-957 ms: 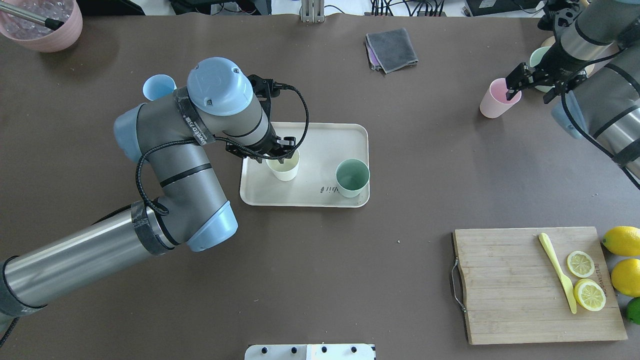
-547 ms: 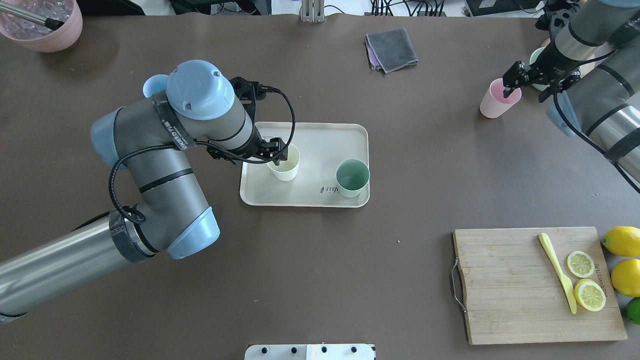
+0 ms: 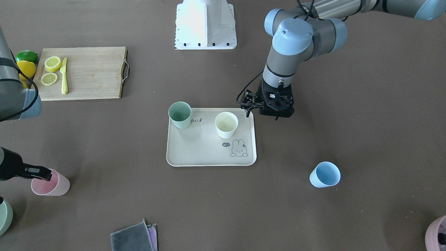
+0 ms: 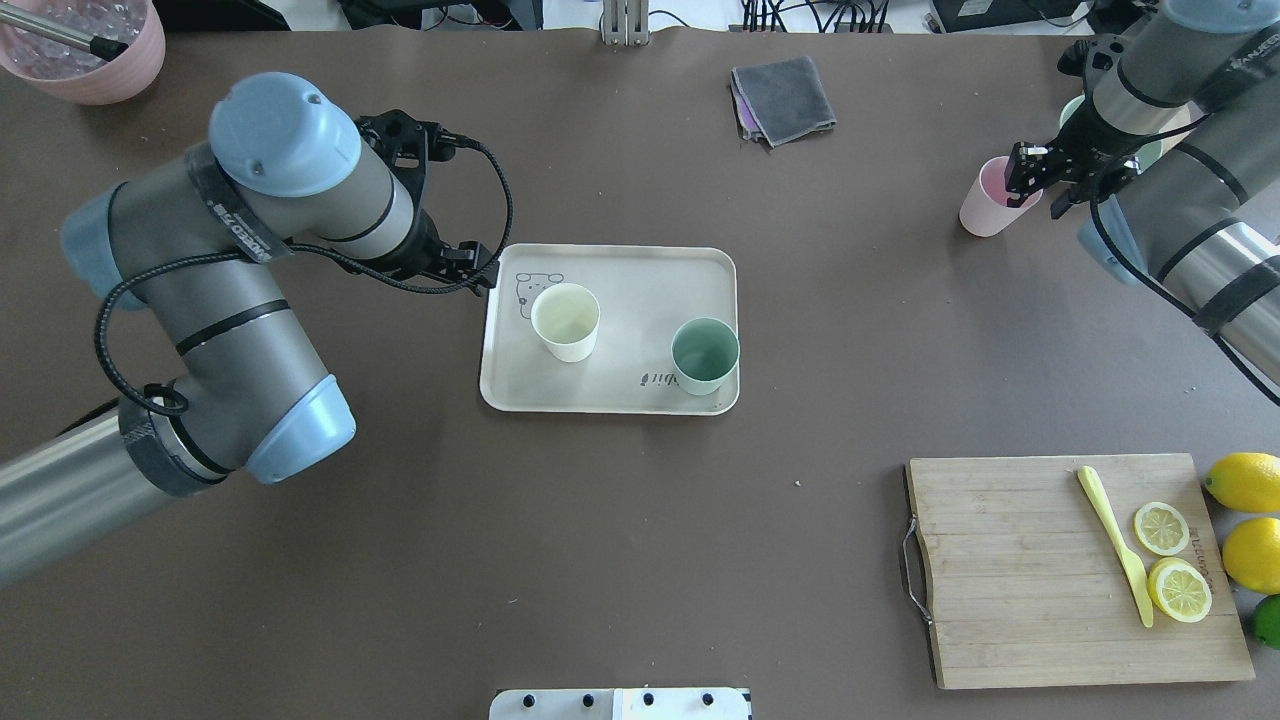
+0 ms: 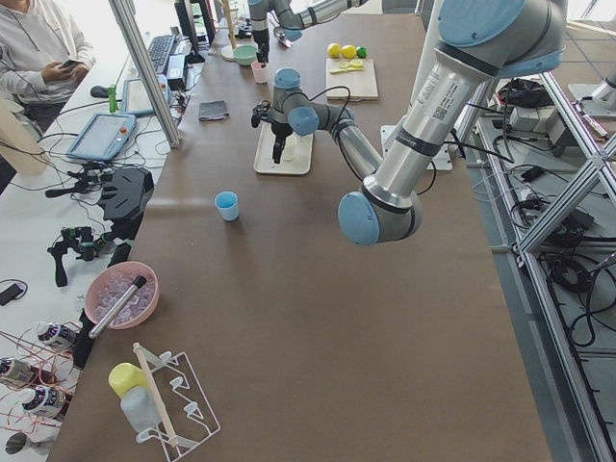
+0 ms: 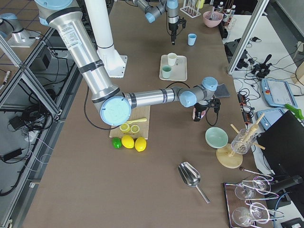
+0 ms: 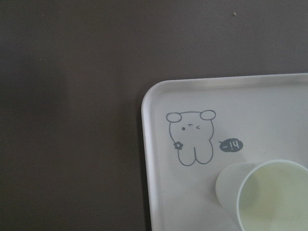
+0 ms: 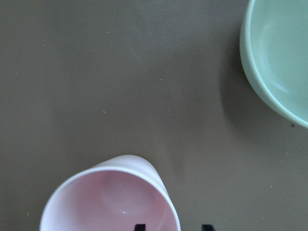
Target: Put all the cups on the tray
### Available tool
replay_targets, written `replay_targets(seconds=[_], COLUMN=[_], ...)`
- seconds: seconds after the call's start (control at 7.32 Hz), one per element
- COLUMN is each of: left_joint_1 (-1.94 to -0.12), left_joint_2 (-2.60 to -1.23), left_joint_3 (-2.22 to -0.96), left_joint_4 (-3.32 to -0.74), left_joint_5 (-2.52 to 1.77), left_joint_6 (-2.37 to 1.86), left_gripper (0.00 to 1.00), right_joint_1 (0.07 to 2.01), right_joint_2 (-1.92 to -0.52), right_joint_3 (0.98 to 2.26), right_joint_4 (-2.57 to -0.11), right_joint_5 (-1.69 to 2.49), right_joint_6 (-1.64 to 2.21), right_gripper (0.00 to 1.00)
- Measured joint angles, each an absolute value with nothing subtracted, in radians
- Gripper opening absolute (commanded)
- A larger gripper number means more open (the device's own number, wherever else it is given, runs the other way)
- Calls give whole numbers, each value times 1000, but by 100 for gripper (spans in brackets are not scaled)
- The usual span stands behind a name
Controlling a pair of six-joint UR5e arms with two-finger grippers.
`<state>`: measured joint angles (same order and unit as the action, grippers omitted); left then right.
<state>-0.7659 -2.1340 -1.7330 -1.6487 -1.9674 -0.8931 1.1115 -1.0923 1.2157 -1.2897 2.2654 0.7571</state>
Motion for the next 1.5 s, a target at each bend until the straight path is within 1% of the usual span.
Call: replay_targets(seconds=[0.27, 0.41, 0.55, 0.68, 1.09, 1.37, 1.5], left_joint_1=[-912, -977, -1028, -1060, -1079, -1055, -1038], left_joint_2=[-2074, -2045, -2033, -2036, -2100, -2146, -2153], left_joint_3=[-1740, -1720, -1675, -1613, -1348, -1247, -1218], left_joint_4=[-1626, -1623, -1628, -1648, -1846, -1928, -1965], left_joint_5=[-2074, -2106, -2121, -2128, -2132, -2132, -2131], left_joint_6=[-737, -670, -634, -621, -657, -723, -751], left_gripper=[98, 98, 98, 98, 98, 97, 72], right_joint_1=[1107, 1106, 1106, 1103, 1036, 969, 941], right_joint_2=[-1088, -1079, -1062, -1044, -974, -934, -915], right_joint_3=[1222, 1229, 1244, 1271, 1360, 1392, 1397], right_joint_4=[-1290, -1292, -1295, -1299, -1302, -1300, -1300], right_joint_5=[2273, 2283, 2301, 2322, 2345, 2335, 2323], right_joint_6=[765, 773, 794, 834, 1031, 1135, 1164], right_gripper=[0, 0, 0, 0, 0, 0, 0])
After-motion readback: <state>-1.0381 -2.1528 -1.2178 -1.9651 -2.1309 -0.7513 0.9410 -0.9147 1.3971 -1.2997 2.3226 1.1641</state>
